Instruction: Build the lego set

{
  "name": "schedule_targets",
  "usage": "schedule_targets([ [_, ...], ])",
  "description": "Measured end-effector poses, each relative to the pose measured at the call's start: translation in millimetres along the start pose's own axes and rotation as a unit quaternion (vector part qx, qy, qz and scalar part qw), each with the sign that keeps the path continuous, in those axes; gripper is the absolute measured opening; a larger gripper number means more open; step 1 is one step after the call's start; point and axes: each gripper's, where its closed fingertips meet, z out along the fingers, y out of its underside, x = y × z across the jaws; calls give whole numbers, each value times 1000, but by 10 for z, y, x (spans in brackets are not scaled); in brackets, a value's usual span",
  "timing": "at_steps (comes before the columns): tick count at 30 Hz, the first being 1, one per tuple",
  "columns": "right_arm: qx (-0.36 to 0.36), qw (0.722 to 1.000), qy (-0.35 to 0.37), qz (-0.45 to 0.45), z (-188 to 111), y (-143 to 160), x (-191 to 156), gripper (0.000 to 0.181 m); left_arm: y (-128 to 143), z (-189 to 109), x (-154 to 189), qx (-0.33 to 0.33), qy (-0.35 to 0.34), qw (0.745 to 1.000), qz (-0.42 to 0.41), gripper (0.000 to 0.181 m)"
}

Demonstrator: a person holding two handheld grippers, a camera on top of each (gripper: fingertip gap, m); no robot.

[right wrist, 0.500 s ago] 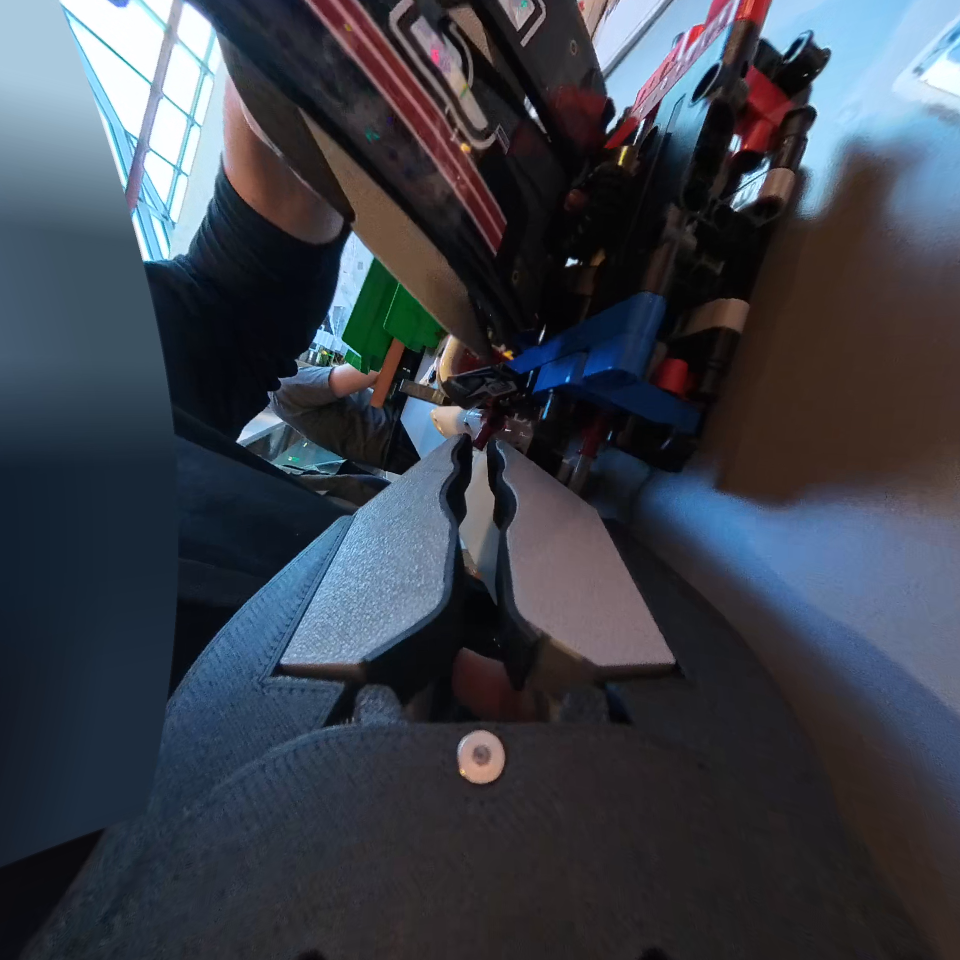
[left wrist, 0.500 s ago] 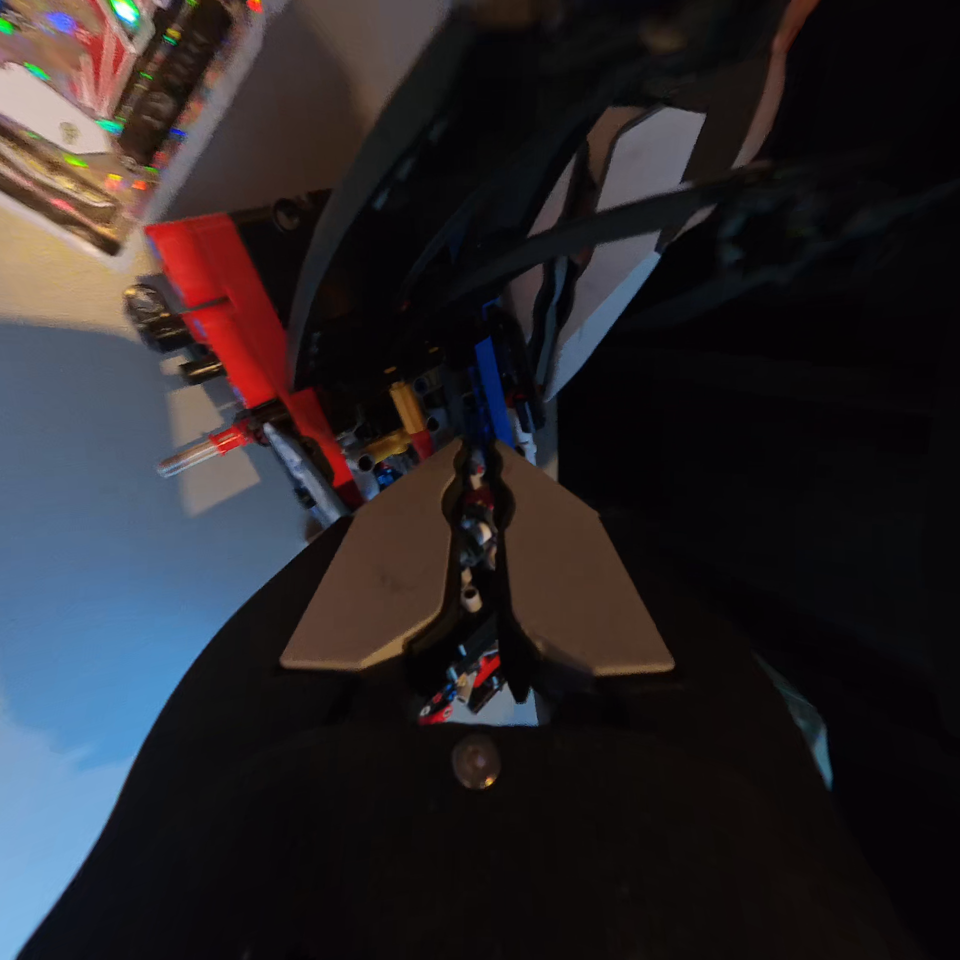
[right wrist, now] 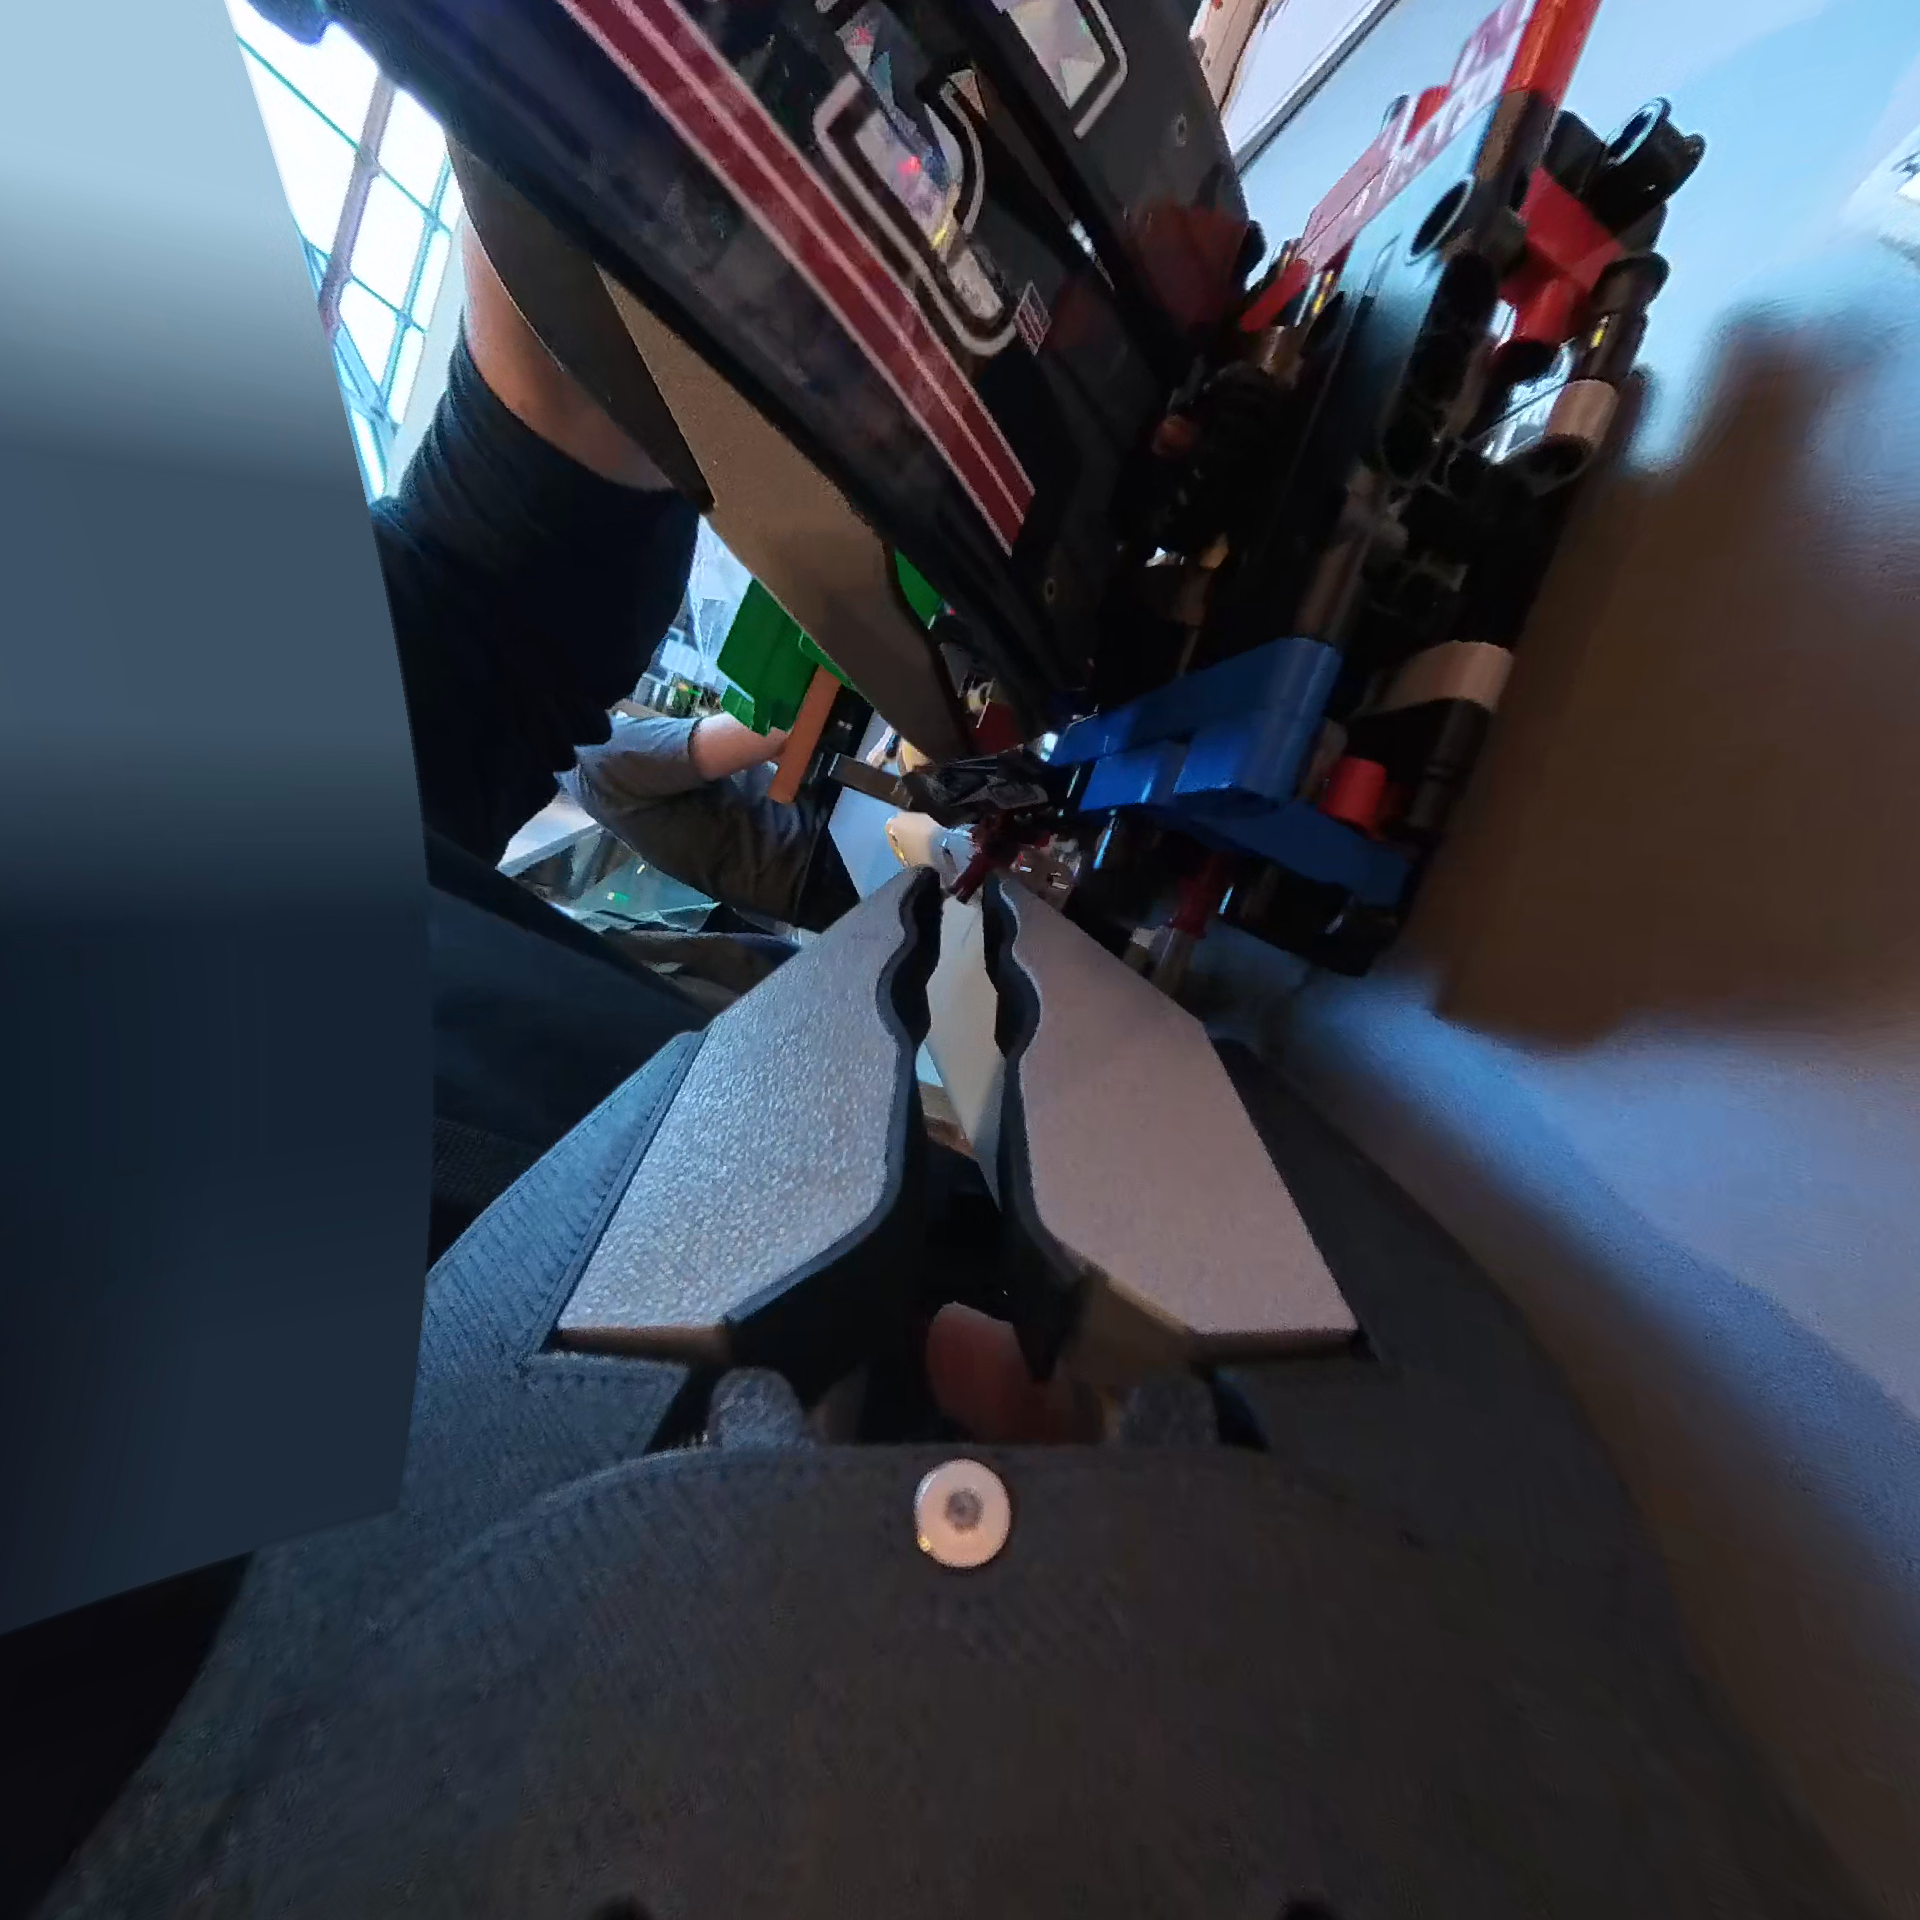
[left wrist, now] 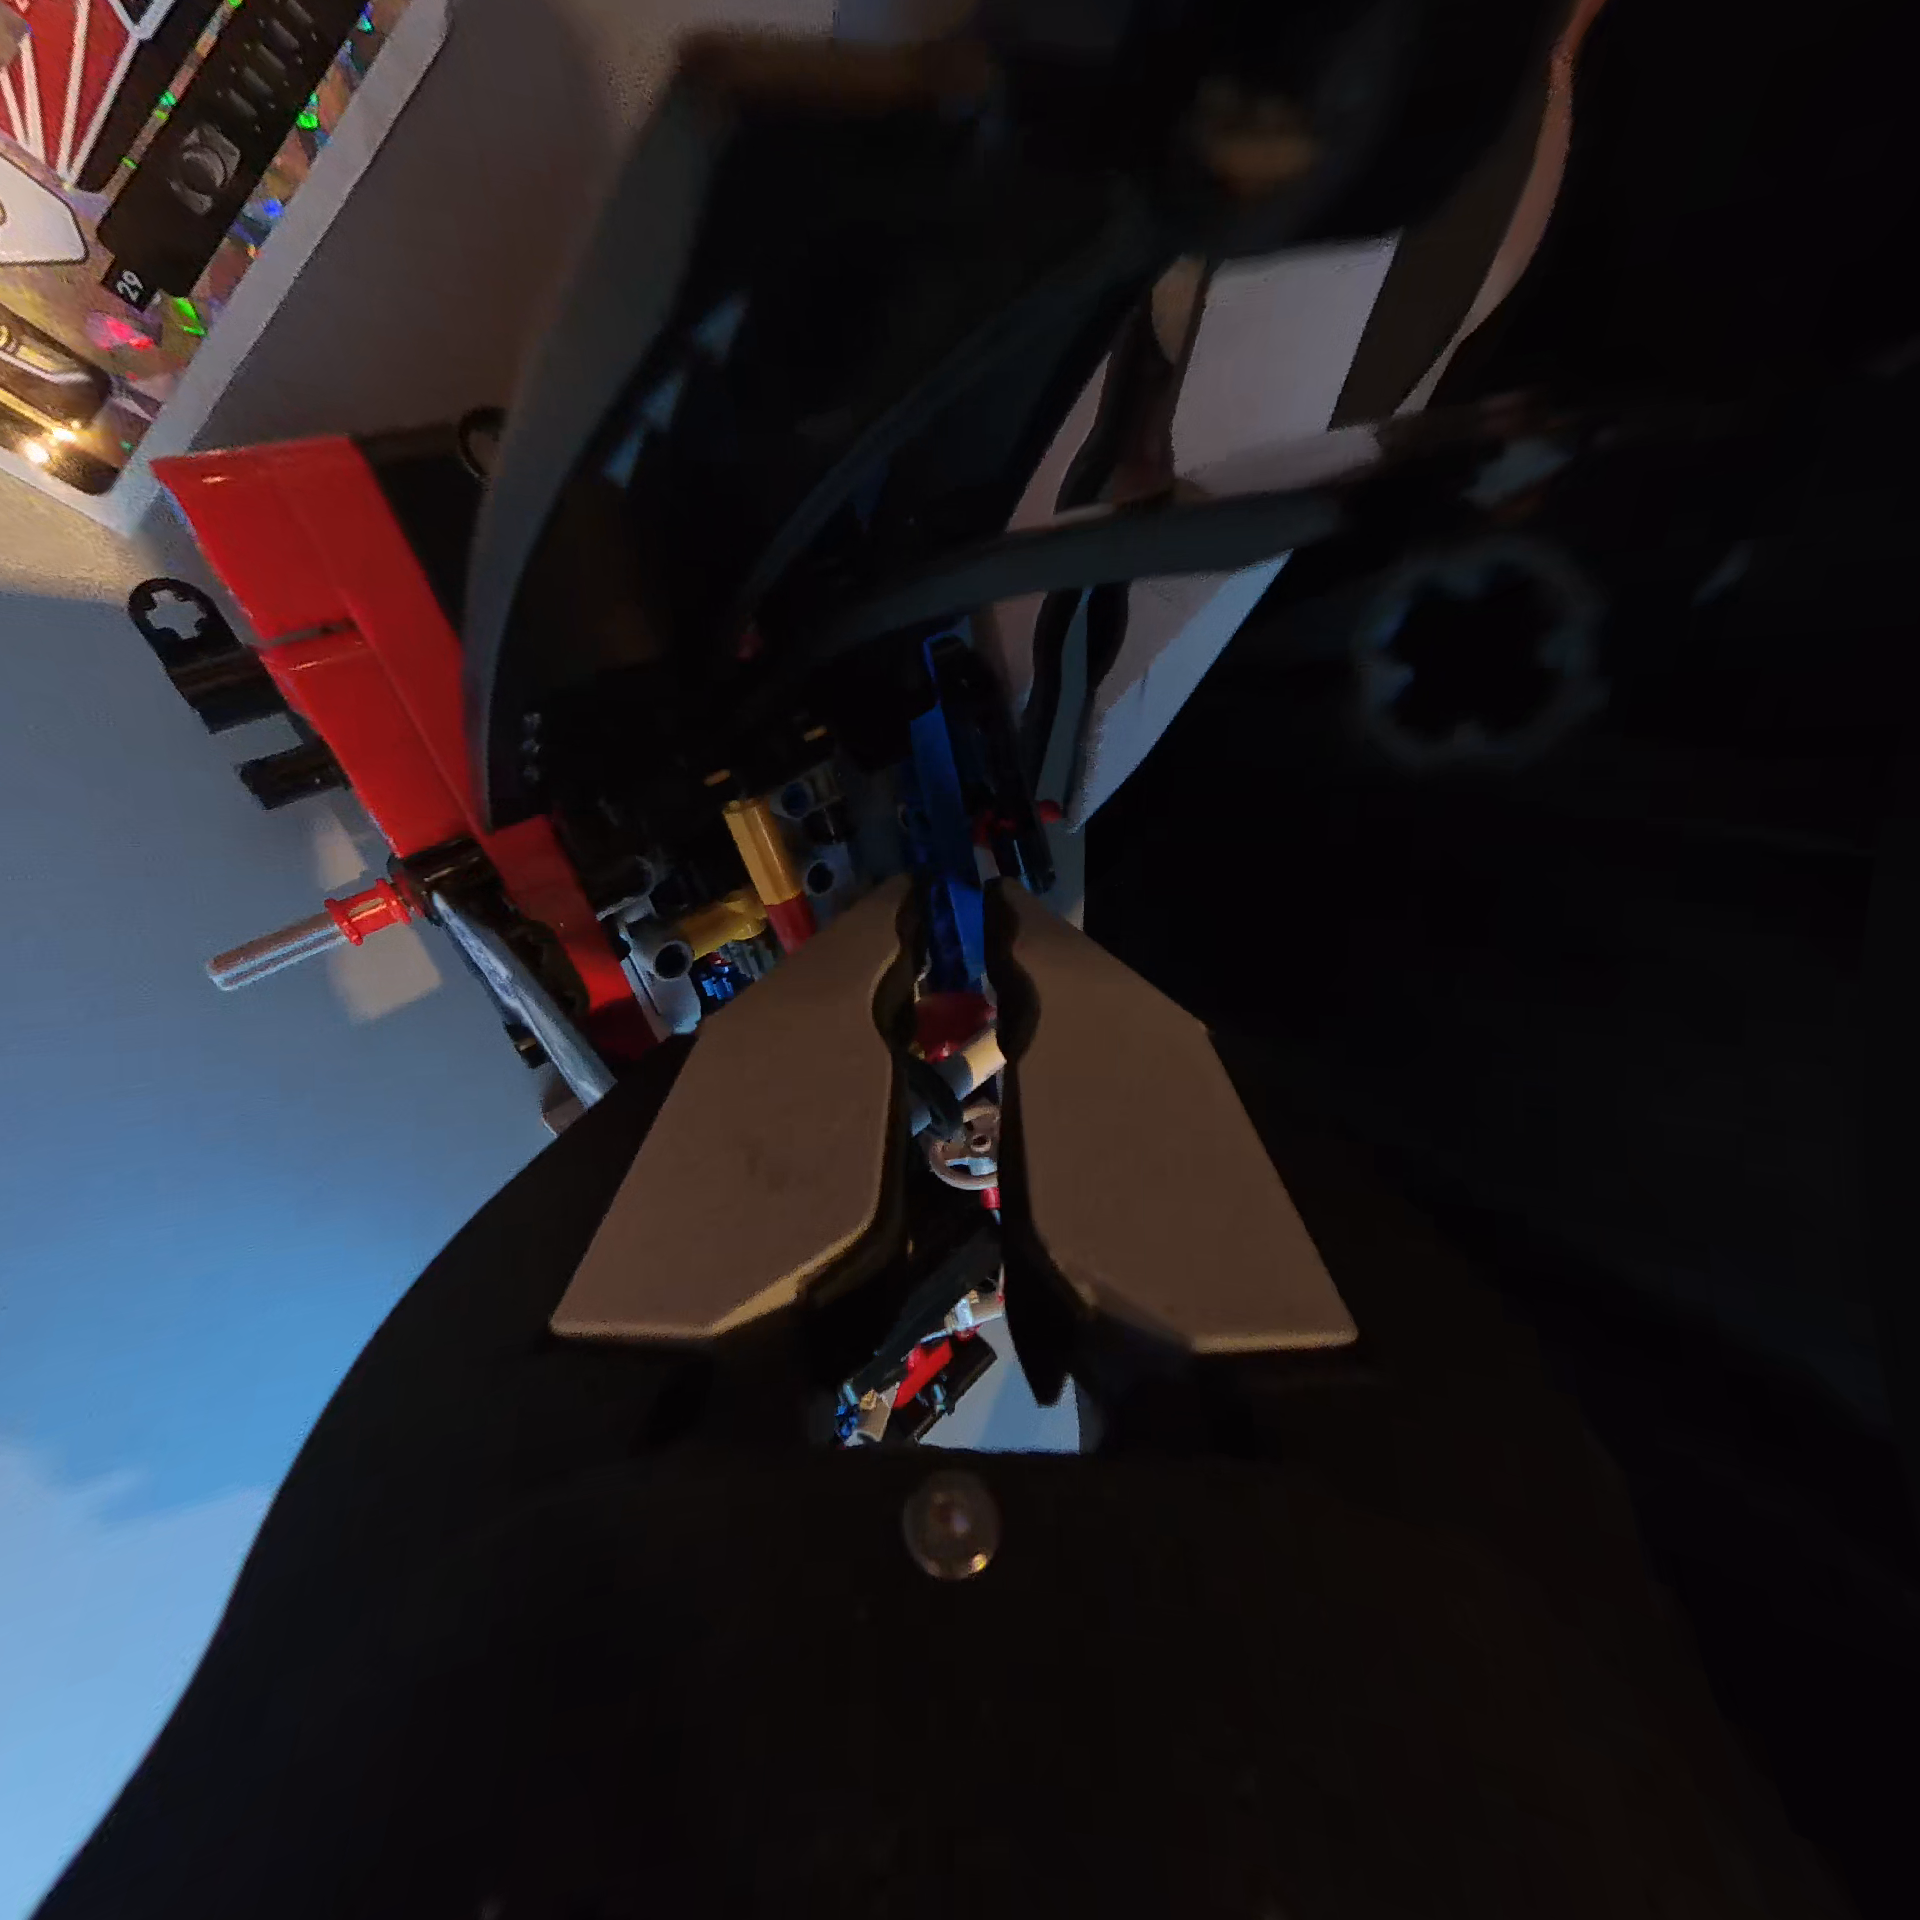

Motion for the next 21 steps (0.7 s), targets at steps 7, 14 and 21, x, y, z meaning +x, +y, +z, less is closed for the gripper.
schedule_targets([
  [7,-44,999,4,10,57,29,27,4,2,-35,-7,48,1,999,2,1],
  [14,-70,996,-41,23,45,17,-66,10,117,-158,24,103,4,995,10,22],
  [21,-76,996,-41,11,11,-25,-34,6,228,-266,-10,172,28,985,14,28],
])
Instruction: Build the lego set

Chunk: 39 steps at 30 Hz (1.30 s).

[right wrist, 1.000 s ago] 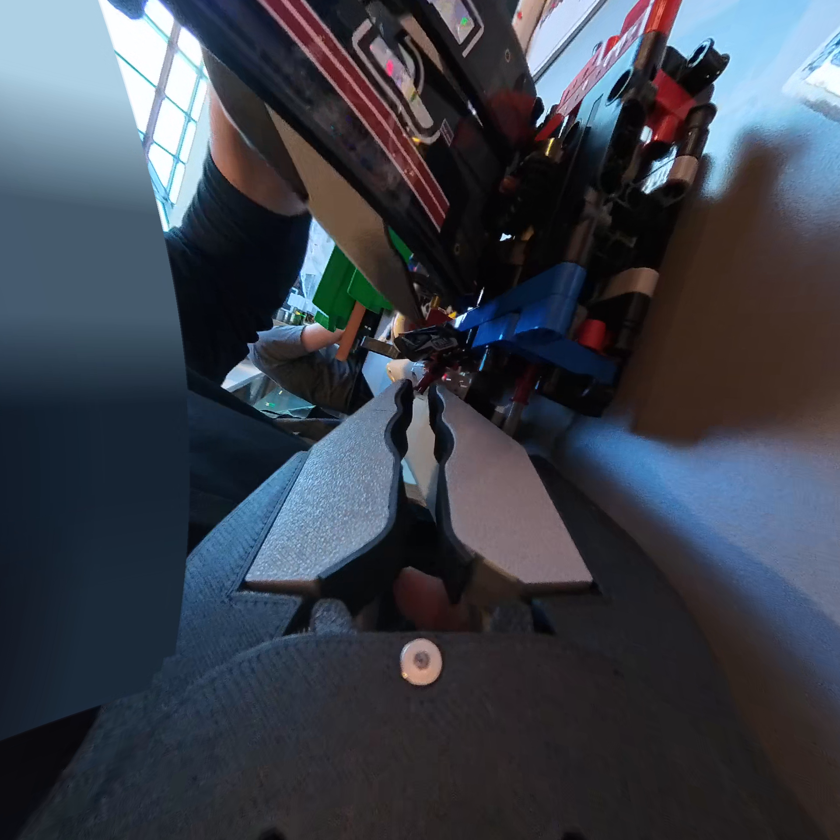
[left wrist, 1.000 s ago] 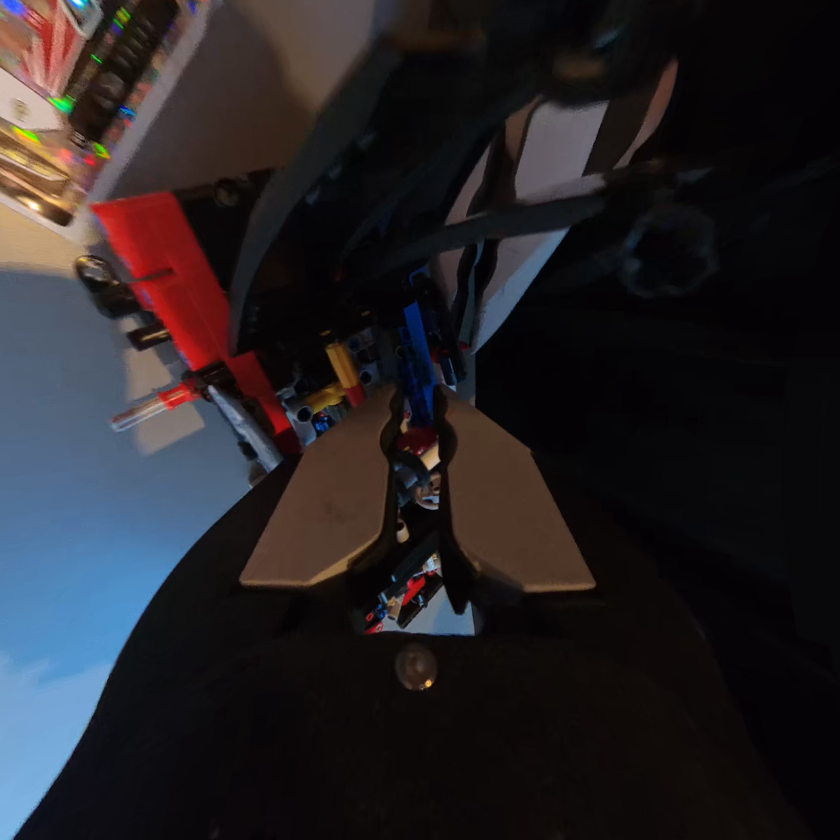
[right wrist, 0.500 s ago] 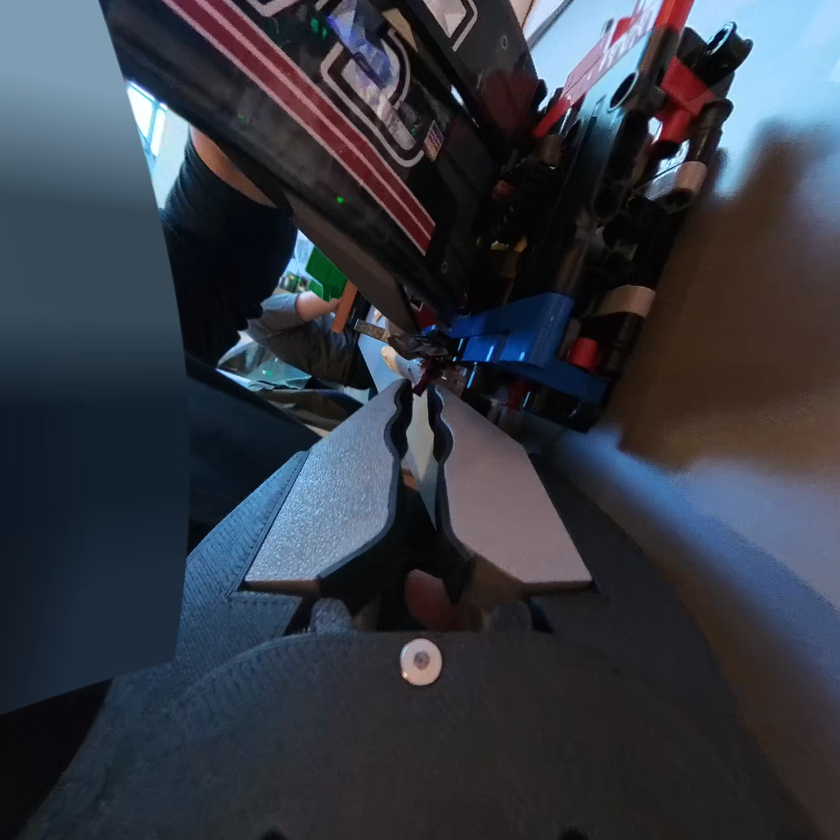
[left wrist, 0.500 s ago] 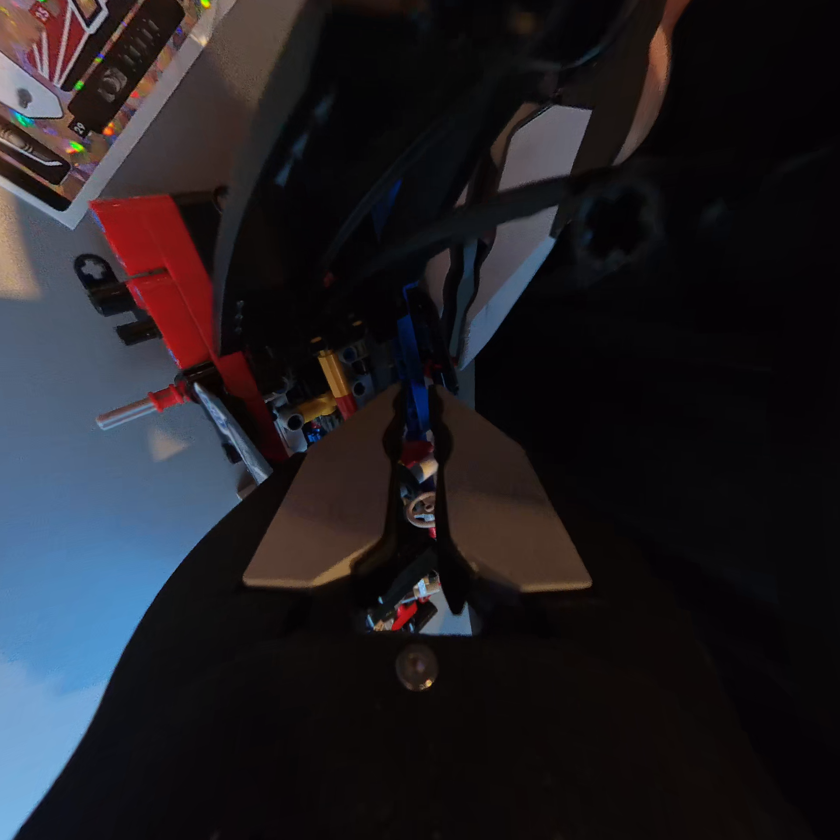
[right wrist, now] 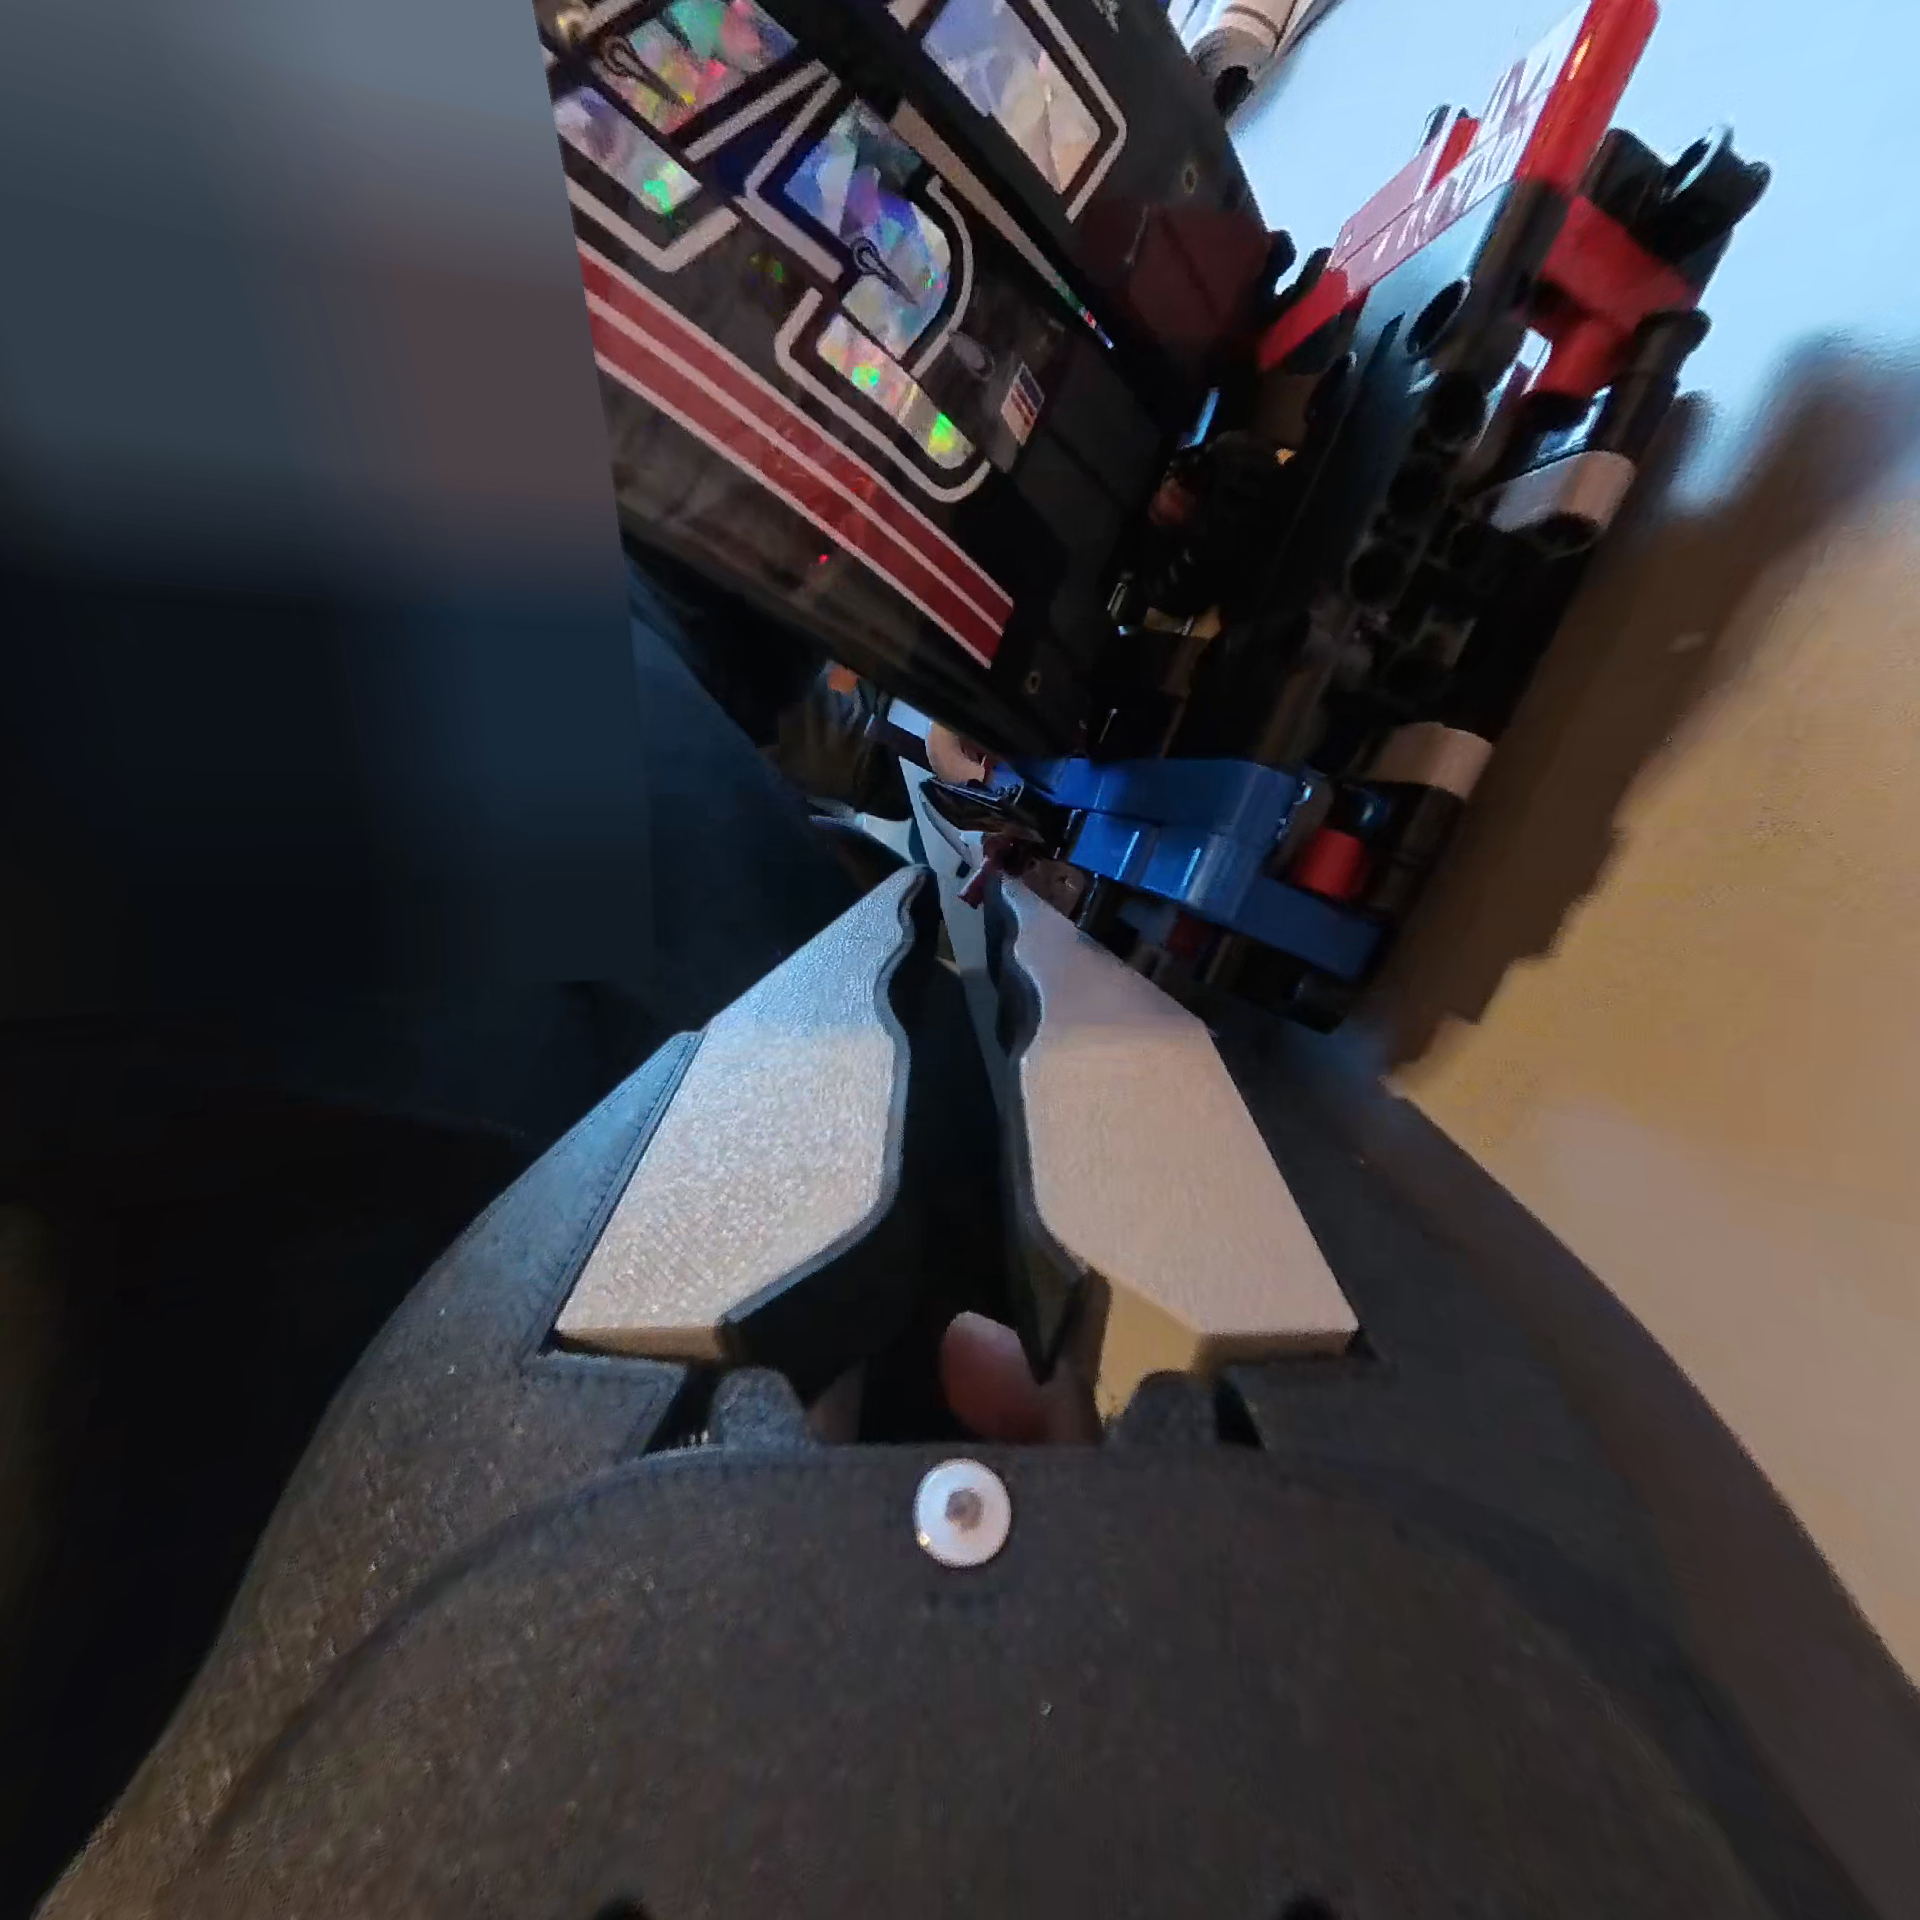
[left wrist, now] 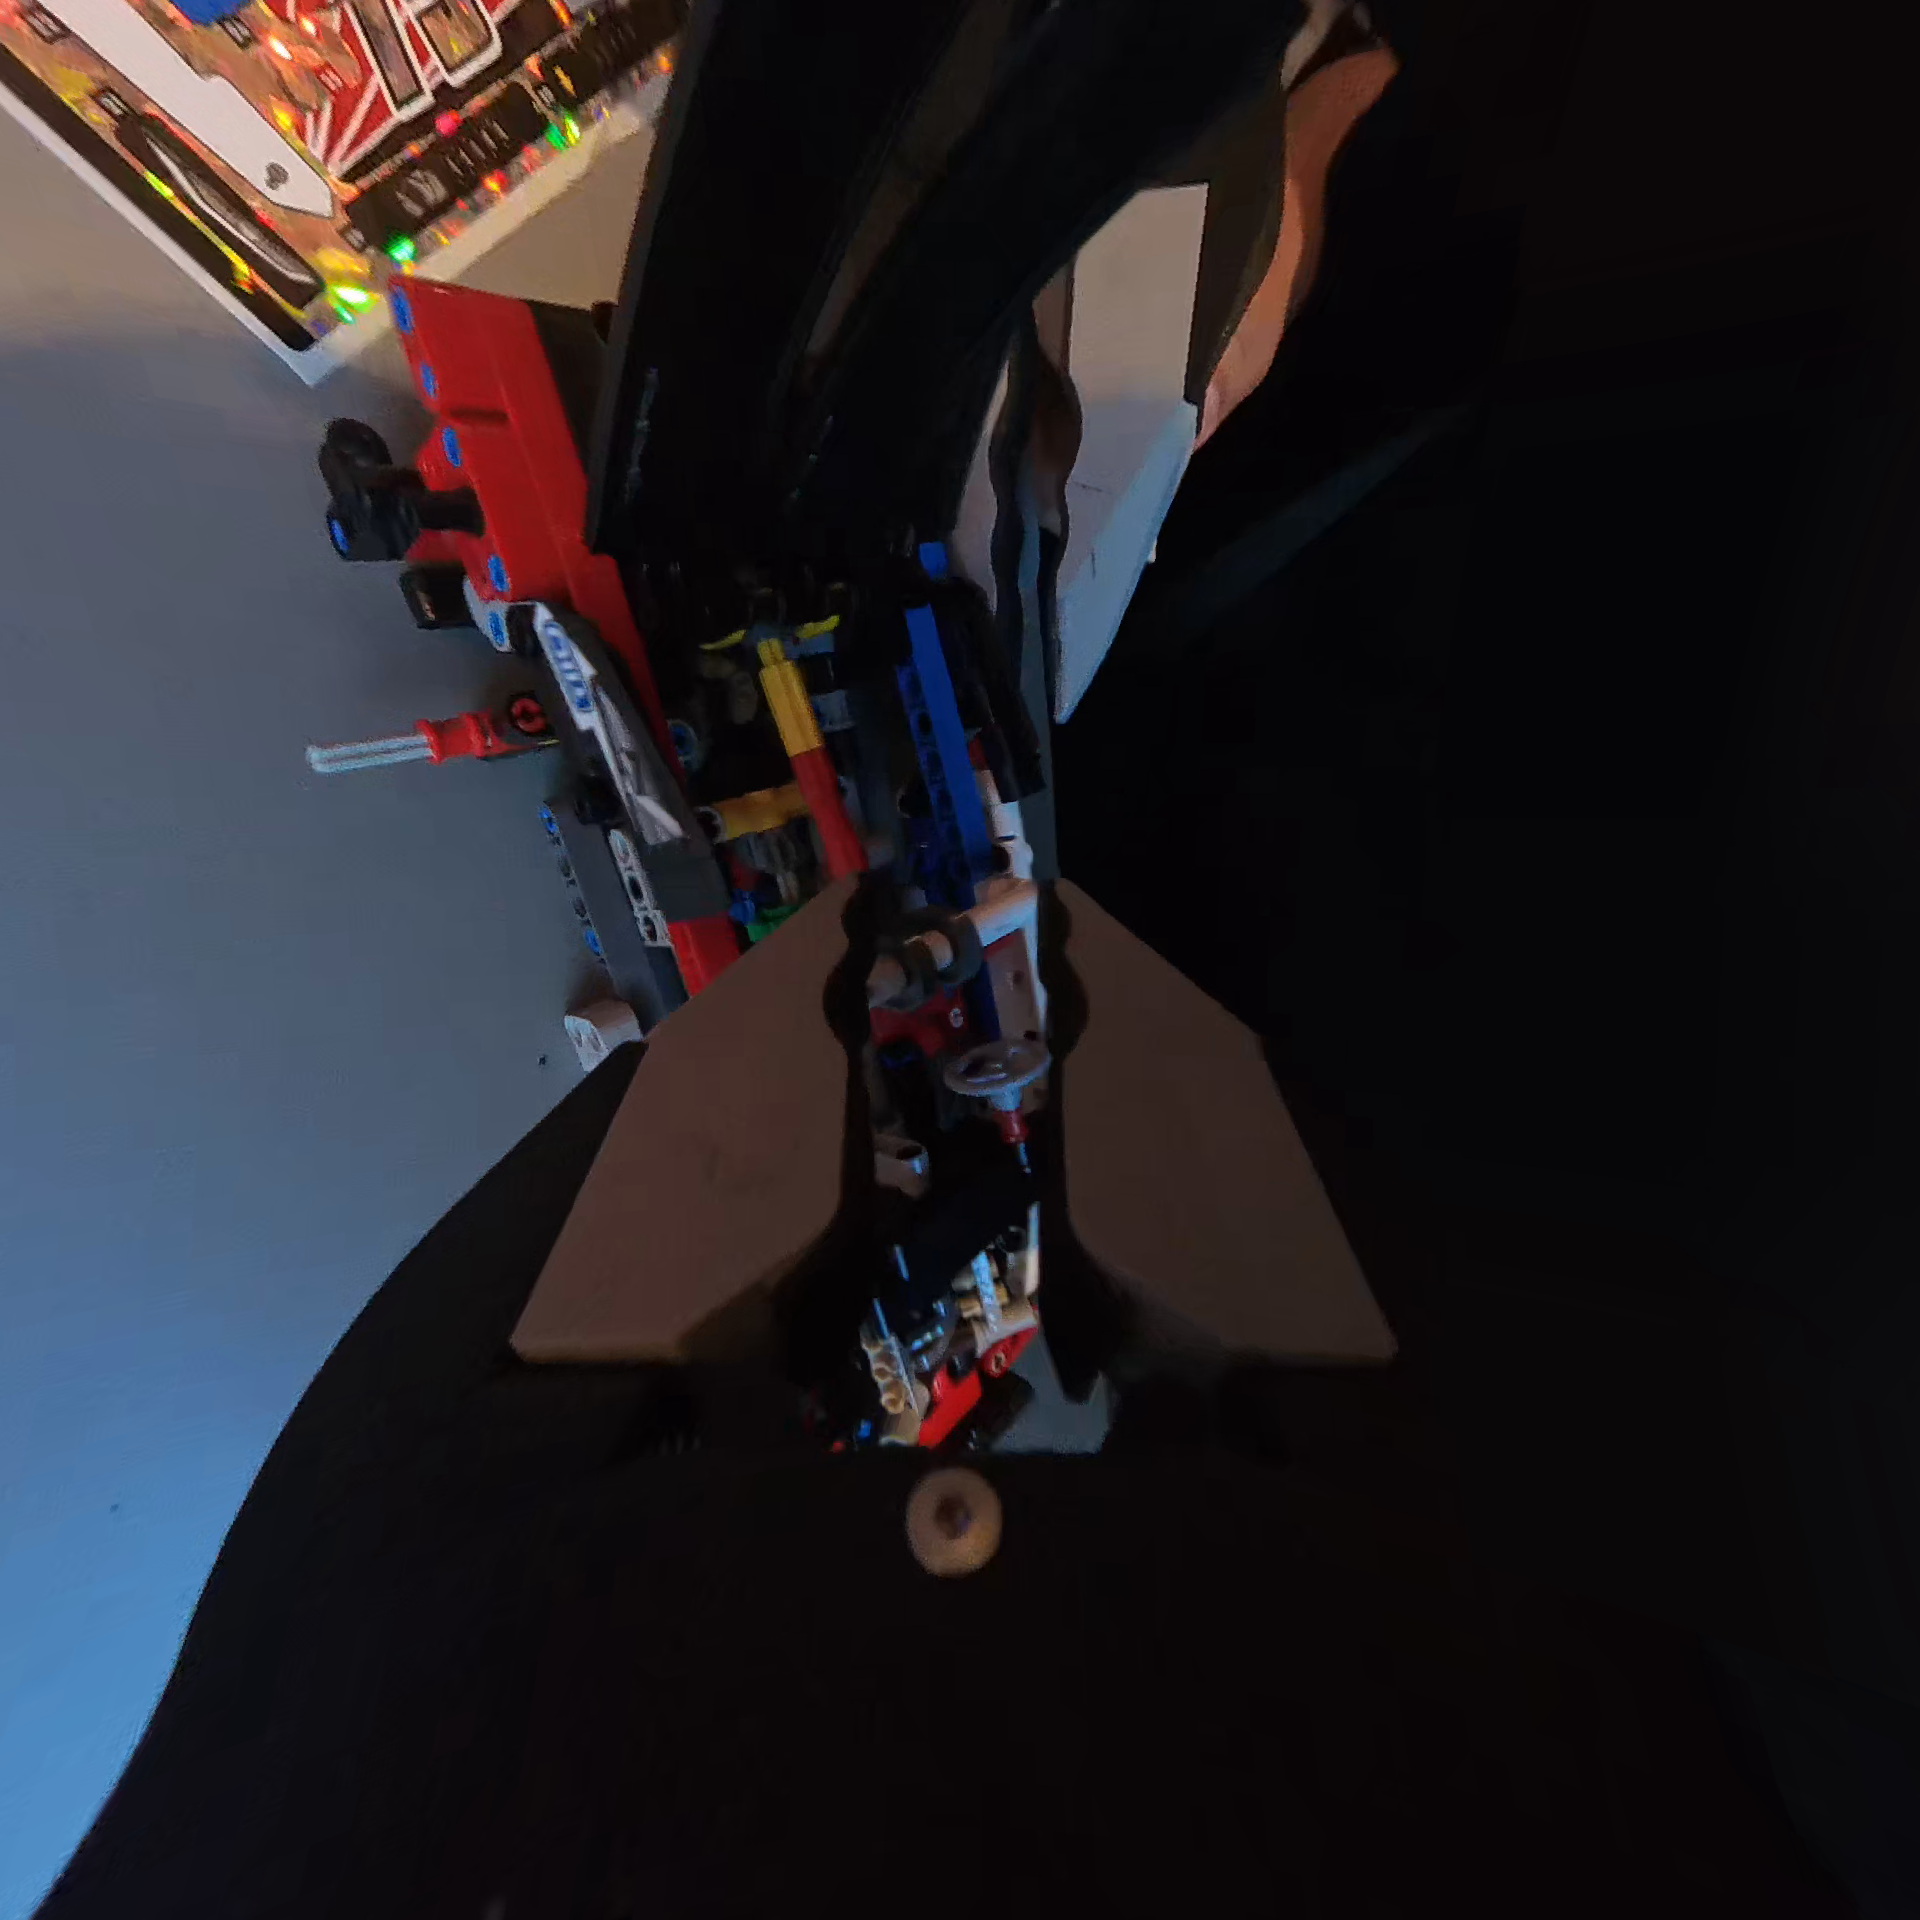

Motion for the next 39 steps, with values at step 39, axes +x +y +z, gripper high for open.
schedule_targets([
  [39,6,998,57,-39,96,89,49,5,-71,297,-5,-105,-41,993,-32,0],
])
